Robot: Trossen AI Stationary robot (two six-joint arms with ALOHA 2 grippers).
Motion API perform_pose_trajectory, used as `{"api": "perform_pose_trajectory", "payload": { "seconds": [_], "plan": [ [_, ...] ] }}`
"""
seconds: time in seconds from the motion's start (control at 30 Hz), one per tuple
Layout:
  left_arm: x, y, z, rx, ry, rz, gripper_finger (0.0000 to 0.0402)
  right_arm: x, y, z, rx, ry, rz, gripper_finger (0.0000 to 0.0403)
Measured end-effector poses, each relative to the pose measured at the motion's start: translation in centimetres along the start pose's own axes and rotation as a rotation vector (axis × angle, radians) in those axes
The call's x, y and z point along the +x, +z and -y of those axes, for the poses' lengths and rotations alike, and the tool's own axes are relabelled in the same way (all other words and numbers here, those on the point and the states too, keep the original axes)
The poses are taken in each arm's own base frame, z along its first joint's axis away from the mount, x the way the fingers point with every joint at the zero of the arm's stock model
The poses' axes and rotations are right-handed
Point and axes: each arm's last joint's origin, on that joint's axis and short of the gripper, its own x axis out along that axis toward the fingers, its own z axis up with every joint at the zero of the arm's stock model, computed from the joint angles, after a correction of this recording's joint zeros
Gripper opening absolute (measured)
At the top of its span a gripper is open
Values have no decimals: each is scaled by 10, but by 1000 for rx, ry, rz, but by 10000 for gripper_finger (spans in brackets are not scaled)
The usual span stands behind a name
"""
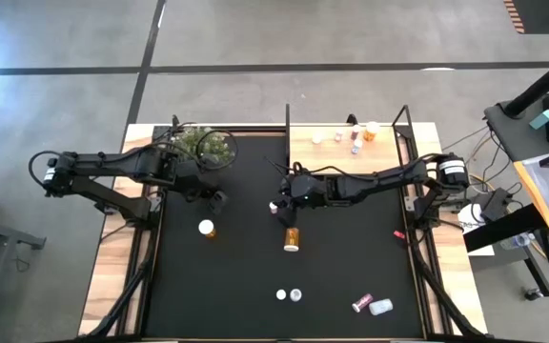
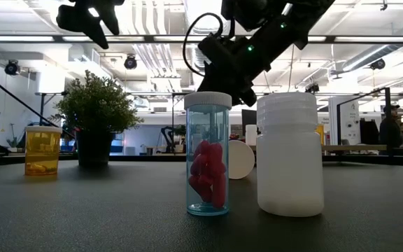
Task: Pick and place medicine bottles onto shelf by color
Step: Put the left pink pill bottle on the shelf aligned with the other pink pill bottle
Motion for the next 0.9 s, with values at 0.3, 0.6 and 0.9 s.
{"api": "perform_pose_trajectory", "payload": {
  "seconds": [0.3,0.6,0.9],
  "plan": [
    [-1,0,-1,0,-1,2,211,0,2,1,-90,79,-22,225],
    [0,0,-1,2,-1,2,211,2,2,3,-253,95,-21,260],
    [0,-1,-1,8,1,1,211,30,-12,6,-247,76,-85,253]
  ]
}}
